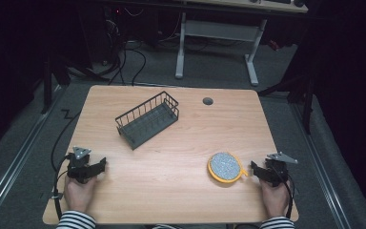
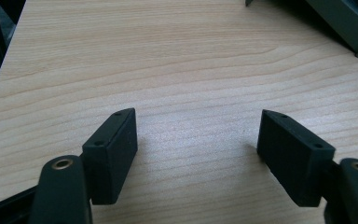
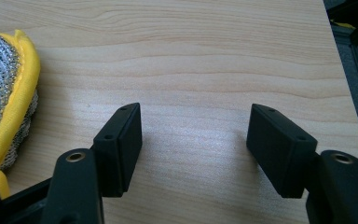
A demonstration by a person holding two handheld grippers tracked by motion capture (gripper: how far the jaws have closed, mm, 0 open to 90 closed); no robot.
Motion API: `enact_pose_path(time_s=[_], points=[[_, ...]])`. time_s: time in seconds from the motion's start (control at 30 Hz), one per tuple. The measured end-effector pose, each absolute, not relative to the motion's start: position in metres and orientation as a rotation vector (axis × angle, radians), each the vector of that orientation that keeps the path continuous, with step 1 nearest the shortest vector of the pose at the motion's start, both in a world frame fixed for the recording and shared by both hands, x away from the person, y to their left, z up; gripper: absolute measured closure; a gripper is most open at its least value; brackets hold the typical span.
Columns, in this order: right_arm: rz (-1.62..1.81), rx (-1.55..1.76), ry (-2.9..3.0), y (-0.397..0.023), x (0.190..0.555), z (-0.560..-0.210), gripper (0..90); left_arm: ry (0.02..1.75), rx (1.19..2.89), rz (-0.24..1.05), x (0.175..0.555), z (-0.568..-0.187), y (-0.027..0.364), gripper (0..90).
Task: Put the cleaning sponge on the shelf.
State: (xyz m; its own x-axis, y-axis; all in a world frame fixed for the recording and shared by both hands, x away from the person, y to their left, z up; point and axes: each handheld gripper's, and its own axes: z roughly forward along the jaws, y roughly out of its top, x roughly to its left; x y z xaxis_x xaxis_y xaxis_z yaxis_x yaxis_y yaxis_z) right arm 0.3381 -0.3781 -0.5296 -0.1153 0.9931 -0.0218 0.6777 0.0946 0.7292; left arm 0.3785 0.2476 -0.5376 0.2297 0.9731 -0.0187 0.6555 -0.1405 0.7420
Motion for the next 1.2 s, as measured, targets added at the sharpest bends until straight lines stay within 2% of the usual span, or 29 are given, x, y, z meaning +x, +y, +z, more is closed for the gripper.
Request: enact_pose_path(time_s=[0.63,0.93,1.2], points=[[0.785,1.632,1.863,-0.378,0.338,-0.53,33.2,1.477,1.871,0.602,0.379,-0.537,0.247,27.1],[0.783,1.63,1.87,-0.377,0.338,-0.53,32.2,1.49,1.869,0.557,0.377,-0.531,0.249,32.7],[0.783,1.631,1.87,-0.377,0.338,-0.53,32.2,1.445,1.865,0.529,0.378,-0.515,0.242,32.4]])
